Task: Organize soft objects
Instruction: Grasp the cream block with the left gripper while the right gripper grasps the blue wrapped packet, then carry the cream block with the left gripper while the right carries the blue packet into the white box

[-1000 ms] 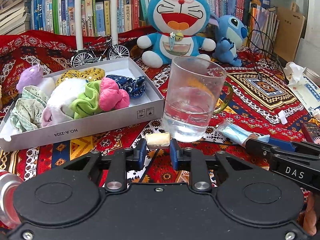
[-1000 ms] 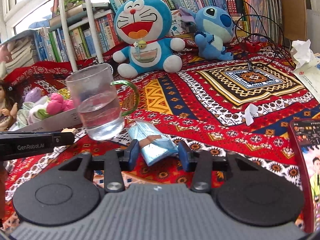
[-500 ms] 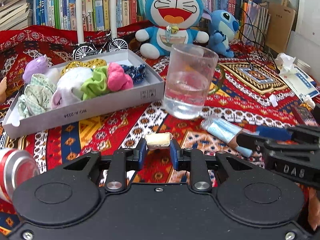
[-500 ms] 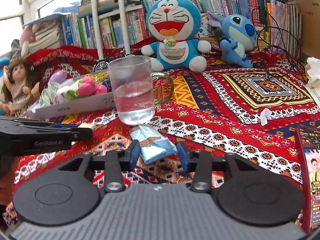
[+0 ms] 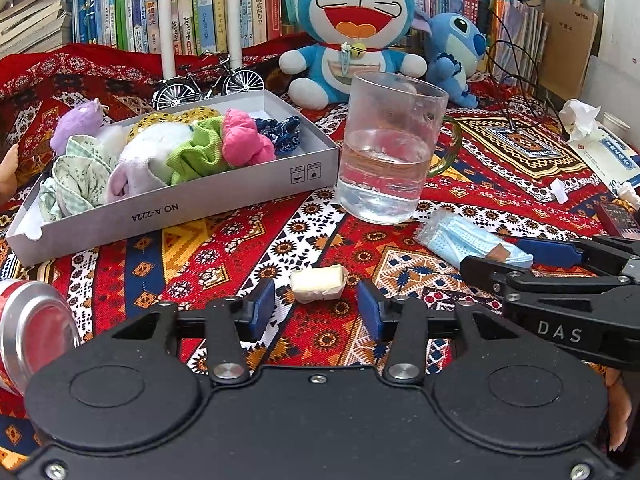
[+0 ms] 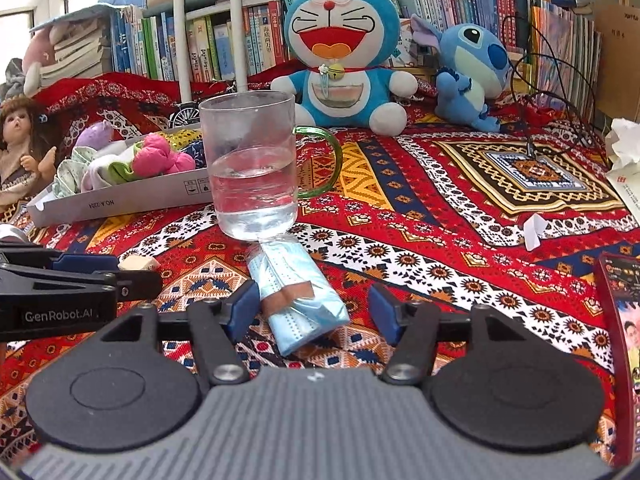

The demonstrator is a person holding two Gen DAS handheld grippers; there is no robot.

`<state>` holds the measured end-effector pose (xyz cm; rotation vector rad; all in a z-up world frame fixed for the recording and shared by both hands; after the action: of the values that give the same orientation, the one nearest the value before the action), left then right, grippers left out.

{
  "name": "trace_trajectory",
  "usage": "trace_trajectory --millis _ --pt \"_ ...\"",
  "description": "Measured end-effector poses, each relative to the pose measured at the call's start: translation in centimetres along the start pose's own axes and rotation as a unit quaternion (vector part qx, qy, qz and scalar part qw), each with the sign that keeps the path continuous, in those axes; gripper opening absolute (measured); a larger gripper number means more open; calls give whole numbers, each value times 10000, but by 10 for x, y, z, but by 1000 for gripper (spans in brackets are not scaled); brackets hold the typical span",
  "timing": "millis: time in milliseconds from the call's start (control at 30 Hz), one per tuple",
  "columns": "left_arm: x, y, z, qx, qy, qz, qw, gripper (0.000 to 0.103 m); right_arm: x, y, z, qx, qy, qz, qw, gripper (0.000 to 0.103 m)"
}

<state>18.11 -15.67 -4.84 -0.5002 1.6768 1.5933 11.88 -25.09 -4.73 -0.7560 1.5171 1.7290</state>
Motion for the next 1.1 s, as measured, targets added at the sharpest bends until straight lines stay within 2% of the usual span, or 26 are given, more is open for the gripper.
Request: trace_trajectory --millis 100,167,267,400,467,1100 --pt "0 -1 -2 23 -27 -11 10000 38 1 -1 3 5 87 13 10000 73" --pt "0 0 -3 16 -49 -37 10000 30 1 -1 5 -28 149 9 9999 73" --pt "0 1 -5 20 -117 -63 9999 27 3 0 9 -84 191 -22 9998 72" --pt "1 2 -6 4 -163 -86 9998 26 3 2 12 -163 183 -74 9997 54" --pt "1 3 -6 11 -142 -77 9999 26 4 4 13 -180 172 -90 9996 48" --pt "-2 18 5 13 -95 -205 9997 25 -3 19 24 -398 76 -343 9986 46"
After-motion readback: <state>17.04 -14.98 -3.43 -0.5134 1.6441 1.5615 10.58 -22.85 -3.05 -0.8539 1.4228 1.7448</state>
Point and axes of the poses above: each gripper's, at about its wrist camera, not at the fingertips, and y roughly against the way its jaws point, z to its left, x to its underside, the point moved 8 cm from there along -y, roughly the way its jaws point, and after that the axes turned 7 degrees about -x, right-handed, at the moved point
